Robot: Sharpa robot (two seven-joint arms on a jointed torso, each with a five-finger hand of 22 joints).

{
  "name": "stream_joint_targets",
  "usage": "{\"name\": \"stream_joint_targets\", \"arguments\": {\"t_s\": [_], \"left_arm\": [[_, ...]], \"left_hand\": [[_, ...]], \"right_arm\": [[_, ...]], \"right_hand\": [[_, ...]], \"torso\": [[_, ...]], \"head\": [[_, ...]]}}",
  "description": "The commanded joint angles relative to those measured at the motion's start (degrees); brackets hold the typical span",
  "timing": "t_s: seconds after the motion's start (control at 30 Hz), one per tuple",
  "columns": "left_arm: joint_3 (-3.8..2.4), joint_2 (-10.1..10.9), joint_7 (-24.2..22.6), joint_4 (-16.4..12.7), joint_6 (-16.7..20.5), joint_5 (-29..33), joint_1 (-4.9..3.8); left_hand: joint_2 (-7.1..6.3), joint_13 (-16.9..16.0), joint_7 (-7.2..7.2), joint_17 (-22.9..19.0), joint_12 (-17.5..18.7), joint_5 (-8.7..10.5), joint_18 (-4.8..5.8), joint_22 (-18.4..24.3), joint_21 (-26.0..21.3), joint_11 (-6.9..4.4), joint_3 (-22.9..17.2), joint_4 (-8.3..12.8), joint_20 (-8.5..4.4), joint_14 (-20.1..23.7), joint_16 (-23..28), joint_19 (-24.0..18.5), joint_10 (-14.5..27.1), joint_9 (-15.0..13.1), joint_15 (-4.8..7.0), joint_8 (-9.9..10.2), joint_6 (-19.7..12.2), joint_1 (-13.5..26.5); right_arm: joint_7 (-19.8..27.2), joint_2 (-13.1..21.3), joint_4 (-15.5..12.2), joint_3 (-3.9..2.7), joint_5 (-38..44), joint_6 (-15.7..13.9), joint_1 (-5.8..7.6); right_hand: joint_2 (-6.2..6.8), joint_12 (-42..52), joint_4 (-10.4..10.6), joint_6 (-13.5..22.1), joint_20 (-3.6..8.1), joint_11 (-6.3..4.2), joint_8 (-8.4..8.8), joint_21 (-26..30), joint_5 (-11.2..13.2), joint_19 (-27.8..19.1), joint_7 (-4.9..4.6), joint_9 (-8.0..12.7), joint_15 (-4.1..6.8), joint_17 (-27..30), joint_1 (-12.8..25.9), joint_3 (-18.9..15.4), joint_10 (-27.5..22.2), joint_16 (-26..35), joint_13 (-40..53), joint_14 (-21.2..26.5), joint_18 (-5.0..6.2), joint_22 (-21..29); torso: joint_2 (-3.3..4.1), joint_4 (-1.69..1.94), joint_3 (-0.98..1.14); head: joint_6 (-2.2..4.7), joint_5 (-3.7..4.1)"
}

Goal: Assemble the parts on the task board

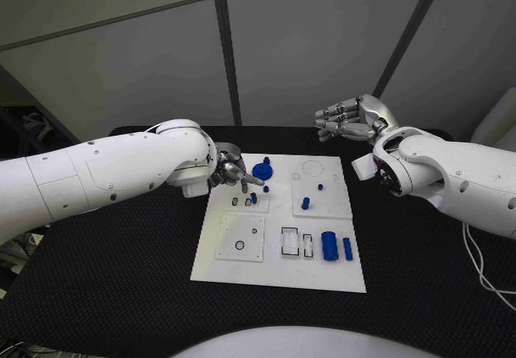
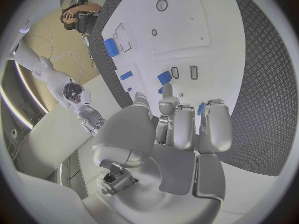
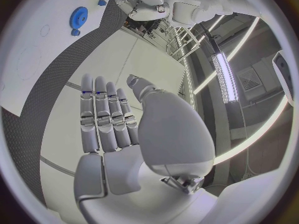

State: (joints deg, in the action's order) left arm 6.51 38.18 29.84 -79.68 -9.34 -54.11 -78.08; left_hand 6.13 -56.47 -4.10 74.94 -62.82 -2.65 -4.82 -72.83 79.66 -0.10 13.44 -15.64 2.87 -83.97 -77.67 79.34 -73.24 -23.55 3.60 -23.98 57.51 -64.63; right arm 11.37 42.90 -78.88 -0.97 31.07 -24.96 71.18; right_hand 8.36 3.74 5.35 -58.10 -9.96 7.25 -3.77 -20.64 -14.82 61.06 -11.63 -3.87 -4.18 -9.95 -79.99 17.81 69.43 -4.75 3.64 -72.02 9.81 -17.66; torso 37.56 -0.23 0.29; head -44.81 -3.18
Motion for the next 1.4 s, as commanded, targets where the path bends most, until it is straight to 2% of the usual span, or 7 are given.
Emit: {"name": "stream_joint_targets", "arguments": {"t_s": [0.03, 0.13, 0.27, 0.93, 1.17, 1.4], "left_arm": [[0.14, -0.7, 0.8, 0.4, -1.9, -0.4, -0.18], [0.34, -1.3, 0.9, 0.9, -2.2, -0.3, -0.2], [0.62, -1.9, 0.9, 1.5, -2.3, -0.3, -0.21], [0.98, -3.7, 1.1, 4.0, -3.8, -1.6, -0.2], [1.01, -4.1, 1.2, 4.5, -4.5, -2.1, -0.19], [1.02, -4.4, 1.2, 4.7, -4.9, -2.4, -0.18]], "left_hand": [[0.49, -0.4, -0.08, 1.1, -0.6, -0.07, 1.22, -0.4, 0.6, 0.13, 0.2, 0.2, -0.01, -2.0, -0.2, 0.6, -0.5, -0.2, -0.18, -0.1, -0.3, -0.4], [0.92, -1.0, -0.03, 1.1, -1.1, -0.08, 1.32, -1.0, 0.9, 0.09, 0.0, 0.4, -0.01, -2.0, -0.2, 1.0, -0.8, -0.6, -0.16, -0.3, -0.2, -0.8], [1.3, -1.3, 0.0, 1.2, -1.3, -0.08, 1.35, -1.2, 1.1, 0.07, -0.2, 0.6, -0.01, -2.0, -0.2, 1.1, -0.8, -0.9, -0.13, -0.4, -0.3, -1.0], [2.14, -2.0, 0.05, 1.3, -1.8, -0.1, 1.47, -2.0, 1.5, 0.01, -1.3, 2.4, -0.05, -2.1, -0.1, 1.4, -0.8, -2.5, -0.08, -0.9, -0.8, -2.5], [1.94, -2.5, 0.06, 1.4, -2.2, -0.1, 1.51, -2.3, 1.6, 0.0, -1.9, 3.5, -0.05, -2.1, 0.0, 1.5, -0.9, -3.1, -0.08, -1.0, -1.0, -3.3], [1.95, -2.6, 0.06, 1.4, -2.2, -0.1, 1.53, -2.4, 1.7, -0.01, -2.4, 4.0, -0.06, -2.1, 0.0, 1.5, -0.8, -3.5, -0.07, -1.1, -1.1, -3.6]], "right_arm": [[-0.4, -0.2, 0.0, -0.06, 1.2, 0.2, 0.15], [-0.6, -0.3, 0.0, -0.06, 1.2, -0.1, 0.15], [-0.7, -0.4, 0.2, -0.06, 1.0, -0.2, 0.15], [-1.1, -0.7, 0.2, -0.05, 0.8, -0.3, 0.14], [-1.4, -0.8, 0.3, -0.04, 0.8, -0.2, 0.14], [-1.7, -0.8, 0.3, -0.04, 0.8, -0.1, 0.14]], "right_hand": [[0.17, 0.1, -0.6, 0.0, 0.39, -0.14, -0.03, -0.7, -0.3, 1.2, 0.38, 0.0, 0.37, -0.3, 0.0, -0.1, 0.4, -0.5, 0.1, -1.3, 0.73, -0.3], [0.46, 1.0, -1.5, 0.1, 1.05, -0.68, -0.28, -1.9, -1.4, 2.5, 0.71, -0.1, 1.08, -1.1, -0.5, -0.3, 1.8, -1.7, 0.5, -3.7, 0.69, -1.0], [0.46, 1.5, -2.0, 0.0, 1.46, -0.94, -0.54, -2.8, -1.9, 2.9, 0.9, -0.1, 1.37, -1.8, -0.6, -0.5, 2.3, -2.2, 0.6, -4.3, 0.55, -1.7], [0.23, 1.3, -2.4, 0.6, 1.57, -0.67, -0.56, -3.5, -2.7, 1.8, 0.67, -0.1, 1.13, -2.5, -0.4, -0.6, 1.4, -2.0, 0.5, -3.4, 0.24, -2.6], [0.17, 1.3, -2.7, 1.2, 1.52, -0.37, -0.58, -4.0, -5.3, 0.5, 0.4, -0.1, 0.83, -3.1, -0.2, -0.6, 0.7, -1.7, 0.5, -2.5, 0.04, -3.4], [0.18, 1.3, -2.8, 1.4, 1.49, -0.29, -0.59, -4.2, -5.8, 0.1, 0.32, 0.0, 0.75, -3.2, -0.1, -0.6, 0.5, -1.6, 0.5, -2.2, 0.0, -3.7]], "torso": [[0.04, 0.06, -0.04], [0.06, 0.05, -0.04], [0.09, 0.04, -0.1], [0.09, -0.01, -0.06], [0.12, -0.03, -0.08], [0.11, 0.01, -0.07]], "head": [[-0.16, -0.05], [-0.35, -0.07], [-0.46, -0.09], [-1.31, -0.23], [-1.46, -0.12], [-1.67, -0.09]]}}
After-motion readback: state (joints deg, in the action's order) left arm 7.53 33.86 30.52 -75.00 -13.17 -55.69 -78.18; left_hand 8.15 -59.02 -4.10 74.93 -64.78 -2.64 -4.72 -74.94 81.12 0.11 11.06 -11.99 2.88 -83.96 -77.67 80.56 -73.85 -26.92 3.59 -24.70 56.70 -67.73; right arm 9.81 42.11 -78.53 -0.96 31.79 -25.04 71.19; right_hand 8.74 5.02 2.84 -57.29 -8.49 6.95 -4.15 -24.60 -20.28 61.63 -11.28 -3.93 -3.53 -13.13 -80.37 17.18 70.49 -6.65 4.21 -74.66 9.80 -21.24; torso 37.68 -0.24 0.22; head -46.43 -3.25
